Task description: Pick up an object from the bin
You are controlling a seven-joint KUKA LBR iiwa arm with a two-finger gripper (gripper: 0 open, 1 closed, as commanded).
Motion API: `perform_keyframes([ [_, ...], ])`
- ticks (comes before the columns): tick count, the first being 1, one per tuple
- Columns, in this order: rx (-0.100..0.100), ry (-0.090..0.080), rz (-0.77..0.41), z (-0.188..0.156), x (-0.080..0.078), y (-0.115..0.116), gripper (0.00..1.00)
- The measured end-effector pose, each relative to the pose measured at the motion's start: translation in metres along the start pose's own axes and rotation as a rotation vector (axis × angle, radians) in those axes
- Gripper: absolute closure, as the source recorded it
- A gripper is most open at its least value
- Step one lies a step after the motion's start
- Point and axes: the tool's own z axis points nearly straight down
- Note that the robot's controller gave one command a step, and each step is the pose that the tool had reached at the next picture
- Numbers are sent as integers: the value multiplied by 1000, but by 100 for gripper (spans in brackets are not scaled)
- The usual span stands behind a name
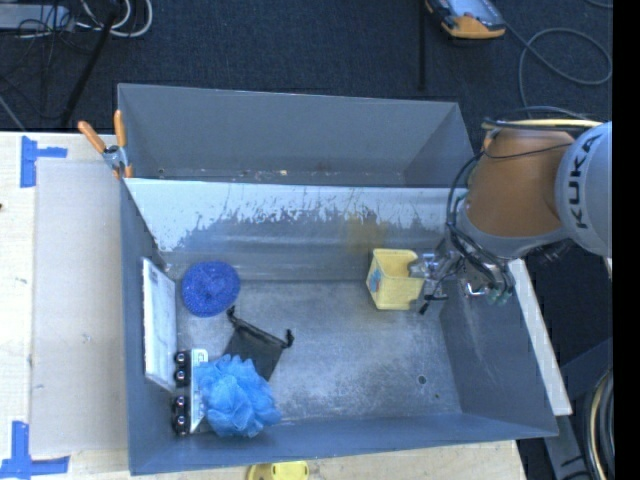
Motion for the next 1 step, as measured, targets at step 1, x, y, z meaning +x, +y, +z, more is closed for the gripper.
perform_keyframes([
  [1, 4, 5, 4, 10, 0, -25, 100],
])
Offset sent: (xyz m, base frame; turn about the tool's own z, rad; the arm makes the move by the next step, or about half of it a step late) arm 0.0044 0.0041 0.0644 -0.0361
